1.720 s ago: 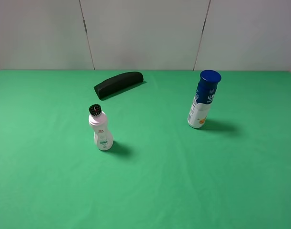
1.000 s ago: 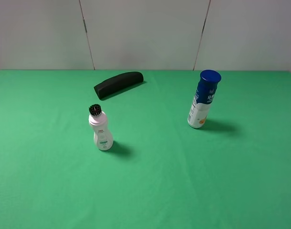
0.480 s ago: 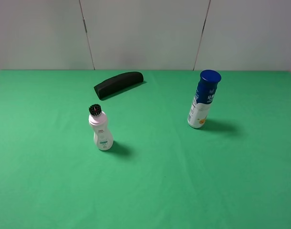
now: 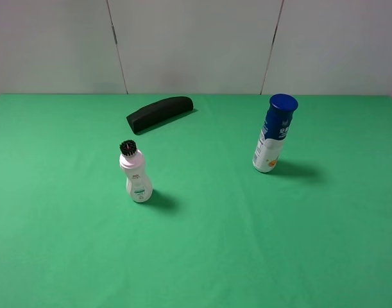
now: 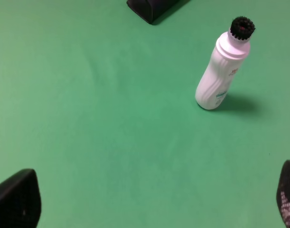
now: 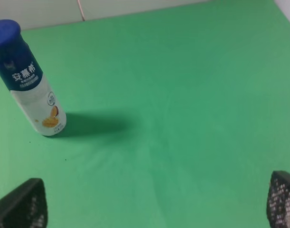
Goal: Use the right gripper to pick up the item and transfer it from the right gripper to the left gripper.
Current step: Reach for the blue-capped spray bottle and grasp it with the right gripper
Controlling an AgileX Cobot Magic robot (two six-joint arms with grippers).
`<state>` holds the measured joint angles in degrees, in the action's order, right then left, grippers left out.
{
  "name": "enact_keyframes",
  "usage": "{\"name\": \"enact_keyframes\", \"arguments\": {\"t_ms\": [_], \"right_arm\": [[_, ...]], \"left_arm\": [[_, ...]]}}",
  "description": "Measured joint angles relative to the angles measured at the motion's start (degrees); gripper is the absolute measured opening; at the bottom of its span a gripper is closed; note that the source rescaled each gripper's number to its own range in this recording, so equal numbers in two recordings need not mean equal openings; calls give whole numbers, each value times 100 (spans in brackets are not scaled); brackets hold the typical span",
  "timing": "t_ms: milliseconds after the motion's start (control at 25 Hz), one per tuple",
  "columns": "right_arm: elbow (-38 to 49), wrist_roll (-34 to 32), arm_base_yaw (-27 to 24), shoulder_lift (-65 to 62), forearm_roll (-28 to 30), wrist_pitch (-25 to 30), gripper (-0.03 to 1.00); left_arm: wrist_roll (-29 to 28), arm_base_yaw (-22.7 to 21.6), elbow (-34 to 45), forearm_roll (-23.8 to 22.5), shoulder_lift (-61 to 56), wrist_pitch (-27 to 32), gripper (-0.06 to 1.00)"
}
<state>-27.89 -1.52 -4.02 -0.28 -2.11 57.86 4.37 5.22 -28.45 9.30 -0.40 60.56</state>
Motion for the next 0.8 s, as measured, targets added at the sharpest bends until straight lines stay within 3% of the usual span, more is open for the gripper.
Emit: {"name": "enact_keyframes", "arguments": {"t_ms": [360,520,800], "right_arm": [[0,-31,0,237,1,5,100],[-127,-72,0,1373,-18,12,100],[-1257,-85,0,3625,-256,18,100]], "left_arm": [[0,0,0,1,0,0,100],[0,0,0,6,0,0,100],[0,0,0,6,0,0,100]]}}
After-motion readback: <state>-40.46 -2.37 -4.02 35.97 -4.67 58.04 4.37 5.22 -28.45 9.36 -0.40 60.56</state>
